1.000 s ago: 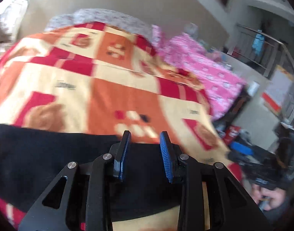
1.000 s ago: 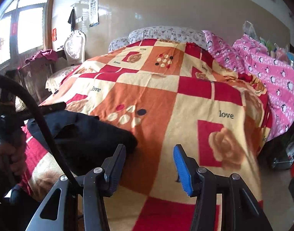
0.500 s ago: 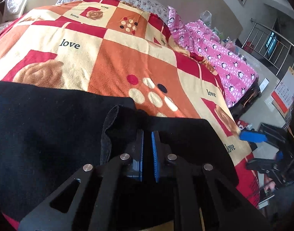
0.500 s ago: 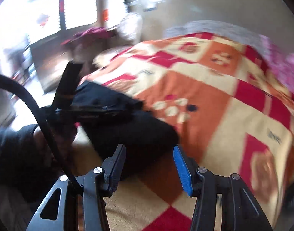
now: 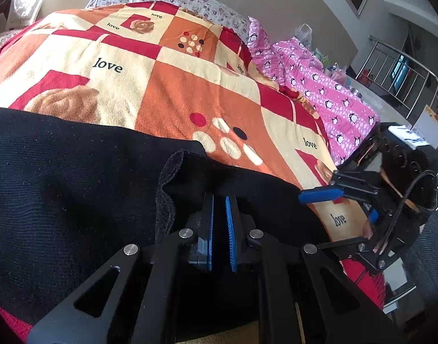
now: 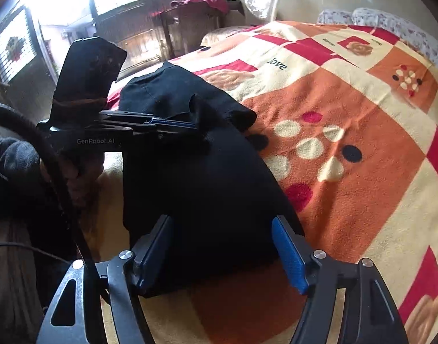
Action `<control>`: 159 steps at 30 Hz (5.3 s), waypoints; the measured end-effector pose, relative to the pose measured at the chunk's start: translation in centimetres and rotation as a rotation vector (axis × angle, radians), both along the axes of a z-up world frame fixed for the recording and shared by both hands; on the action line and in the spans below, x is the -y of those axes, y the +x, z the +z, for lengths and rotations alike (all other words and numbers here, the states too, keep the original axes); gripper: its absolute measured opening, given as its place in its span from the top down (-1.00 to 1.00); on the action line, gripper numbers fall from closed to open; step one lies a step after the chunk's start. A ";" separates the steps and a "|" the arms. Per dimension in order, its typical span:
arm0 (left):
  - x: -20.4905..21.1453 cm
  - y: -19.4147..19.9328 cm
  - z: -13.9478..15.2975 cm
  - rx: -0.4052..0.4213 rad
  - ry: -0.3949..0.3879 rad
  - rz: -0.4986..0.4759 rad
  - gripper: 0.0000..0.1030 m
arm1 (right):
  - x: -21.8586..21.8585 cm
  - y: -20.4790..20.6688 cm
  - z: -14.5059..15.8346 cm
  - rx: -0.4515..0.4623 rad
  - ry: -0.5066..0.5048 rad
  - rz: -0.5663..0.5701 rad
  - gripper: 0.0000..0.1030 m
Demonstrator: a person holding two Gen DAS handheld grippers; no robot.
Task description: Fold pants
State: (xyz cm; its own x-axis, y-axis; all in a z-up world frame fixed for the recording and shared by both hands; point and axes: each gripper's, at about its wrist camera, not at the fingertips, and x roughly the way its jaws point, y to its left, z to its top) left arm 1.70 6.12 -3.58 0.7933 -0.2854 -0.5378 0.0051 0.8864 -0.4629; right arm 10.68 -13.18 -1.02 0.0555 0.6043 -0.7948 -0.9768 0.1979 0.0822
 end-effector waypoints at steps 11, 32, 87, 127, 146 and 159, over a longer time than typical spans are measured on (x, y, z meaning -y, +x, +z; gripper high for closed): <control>-0.8 -1.0 0.1 0.001 -0.049 0.005 0.82 | -3.7 -1.9 -0.4 0.092 -0.042 -0.080 -0.49; -2.5 -5.5 -0.2 -0.018 -0.104 0.027 0.82 | -12.9 4.4 0.2 -0.008 -0.091 -0.356 -0.66; -17.5 -12.7 0.5 0.049 -0.333 0.587 0.06 | 5.8 3.4 0.1 -0.261 0.606 -0.712 -0.47; 4.5 -7.3 0.7 0.249 1.110 0.205 0.77 | -15.9 2.0 7.1 -0.594 0.232 -0.196 -0.43; 10.0 -8.7 2.8 0.315 1.061 -0.060 0.77 | -6.7 5.0 5.1 -0.552 0.259 -0.363 0.82; 15.3 -7.5 0.5 0.222 1.144 -0.179 0.73 | 1.3 6.9 -0.7 -0.646 0.242 -0.517 0.67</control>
State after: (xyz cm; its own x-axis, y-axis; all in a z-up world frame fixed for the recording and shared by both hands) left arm -5.77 -9.16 -3.07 0.8995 0.1565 -0.4080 0.1521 0.7632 0.6281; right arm 17.63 -14.45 -1.67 -0.0485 0.7844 -0.6183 -0.5162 0.5103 0.6879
